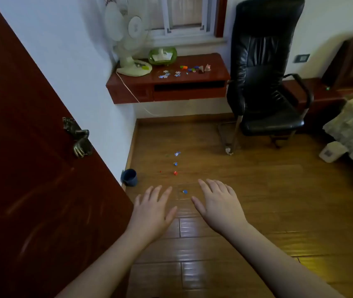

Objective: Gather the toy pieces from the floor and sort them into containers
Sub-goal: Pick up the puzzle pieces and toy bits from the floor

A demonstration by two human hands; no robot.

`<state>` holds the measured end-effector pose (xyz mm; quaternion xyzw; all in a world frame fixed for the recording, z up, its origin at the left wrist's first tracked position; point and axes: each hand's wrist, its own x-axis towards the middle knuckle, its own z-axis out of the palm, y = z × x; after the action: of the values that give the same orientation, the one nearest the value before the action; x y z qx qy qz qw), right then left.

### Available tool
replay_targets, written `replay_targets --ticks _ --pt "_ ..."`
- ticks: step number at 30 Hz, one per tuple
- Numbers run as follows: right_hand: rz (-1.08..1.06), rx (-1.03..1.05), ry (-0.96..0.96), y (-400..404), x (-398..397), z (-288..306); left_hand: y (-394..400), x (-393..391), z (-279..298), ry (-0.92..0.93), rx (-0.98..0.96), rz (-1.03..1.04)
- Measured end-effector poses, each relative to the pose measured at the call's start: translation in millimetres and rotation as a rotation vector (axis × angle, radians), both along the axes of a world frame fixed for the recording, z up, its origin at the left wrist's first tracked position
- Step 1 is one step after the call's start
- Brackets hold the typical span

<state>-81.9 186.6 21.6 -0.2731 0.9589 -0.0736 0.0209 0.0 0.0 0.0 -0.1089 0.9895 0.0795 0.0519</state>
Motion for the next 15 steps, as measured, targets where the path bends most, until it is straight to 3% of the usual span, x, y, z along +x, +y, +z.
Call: replay_targets --ticks 15 --pt "0.108 0.064 -0.169 -115 -104 -62 -113 -112 -65 -0.032 0.055 -0.1"
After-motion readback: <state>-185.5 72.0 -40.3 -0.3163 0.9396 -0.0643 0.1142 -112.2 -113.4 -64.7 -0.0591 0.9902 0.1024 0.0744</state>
